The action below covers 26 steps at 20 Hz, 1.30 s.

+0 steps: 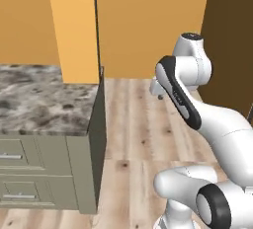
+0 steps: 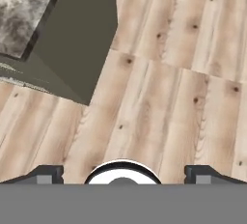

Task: Retrieve the fish from the fridge and place it on the saucepan with marinade on the stove.

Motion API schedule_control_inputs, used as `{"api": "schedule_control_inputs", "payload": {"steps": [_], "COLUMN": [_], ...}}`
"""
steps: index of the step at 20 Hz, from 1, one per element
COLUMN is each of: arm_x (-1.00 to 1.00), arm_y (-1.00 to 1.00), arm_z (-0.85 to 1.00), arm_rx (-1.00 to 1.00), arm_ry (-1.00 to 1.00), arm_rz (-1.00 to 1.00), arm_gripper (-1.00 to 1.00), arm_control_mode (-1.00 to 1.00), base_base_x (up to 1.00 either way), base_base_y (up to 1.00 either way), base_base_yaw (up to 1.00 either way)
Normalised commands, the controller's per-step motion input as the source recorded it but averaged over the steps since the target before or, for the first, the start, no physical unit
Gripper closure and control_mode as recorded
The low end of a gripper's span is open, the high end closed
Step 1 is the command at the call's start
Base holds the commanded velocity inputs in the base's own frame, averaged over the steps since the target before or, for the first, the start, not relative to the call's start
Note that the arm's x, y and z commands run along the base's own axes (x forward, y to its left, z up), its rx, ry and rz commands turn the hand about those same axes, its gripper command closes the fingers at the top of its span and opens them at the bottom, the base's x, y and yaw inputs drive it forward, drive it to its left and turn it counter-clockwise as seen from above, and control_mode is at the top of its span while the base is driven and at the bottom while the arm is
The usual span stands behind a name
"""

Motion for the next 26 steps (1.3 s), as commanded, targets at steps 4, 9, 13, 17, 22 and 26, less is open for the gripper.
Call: {"api": "schedule_control_inputs", "payload": {"steps": [4,9,13,17,22,26], "arm_x": [0.0,0.0,0.0,0.0,0.0,0.0], "arm_y": [0.0,0.0,0.0,0.0,0.0,0.0], "arm_z": [0.0,0.0,0.0,0.0,0.0,0.0], "arm_rx": [0.0,0.0,0.0,0.0,0.0,0.0], "arm_ry": [0.0,0.0,0.0,0.0,0.0,0.0], "arm_rz": [0.0,0.0,0.0,0.0,0.0,0.0], "arm_gripper": [-1.0,-1.0,-1.0,-1.0,-1.0,-1.0], "arm_control_mode": [1.0,1.0,1.0,1.0,1.0,1.0], "base_base_x": [0.74,0.48,0.39,0.36,0.5,0.65], "base_base_y": [0.4,0.52,0.28,0.06,0.0,0.0], "base_base_yaw": [-0.56,-0.77,-0.8,-0.79,-0.73,-0.65]}}
